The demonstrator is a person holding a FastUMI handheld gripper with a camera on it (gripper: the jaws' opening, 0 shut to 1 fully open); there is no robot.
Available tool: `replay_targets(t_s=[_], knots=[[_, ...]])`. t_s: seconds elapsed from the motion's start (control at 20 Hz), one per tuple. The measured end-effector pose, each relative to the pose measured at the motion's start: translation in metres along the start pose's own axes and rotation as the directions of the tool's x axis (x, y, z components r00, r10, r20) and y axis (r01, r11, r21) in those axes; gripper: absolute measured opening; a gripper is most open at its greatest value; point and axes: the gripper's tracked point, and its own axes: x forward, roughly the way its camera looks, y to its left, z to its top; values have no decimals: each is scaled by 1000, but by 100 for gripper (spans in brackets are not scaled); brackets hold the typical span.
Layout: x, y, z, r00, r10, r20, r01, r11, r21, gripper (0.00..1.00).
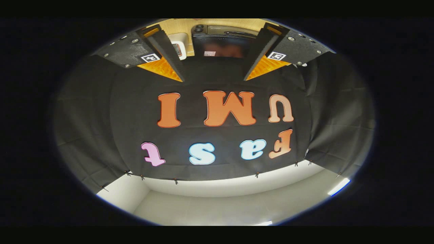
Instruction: Open the toaster oven, put the food inside, and close the toaster oven door.
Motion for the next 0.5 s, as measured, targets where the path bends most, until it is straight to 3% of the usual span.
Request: replay_targets(t_s=[0.5], knots=[[2, 7, -8, 1000, 14, -16, -14, 1000, -9, 99]])
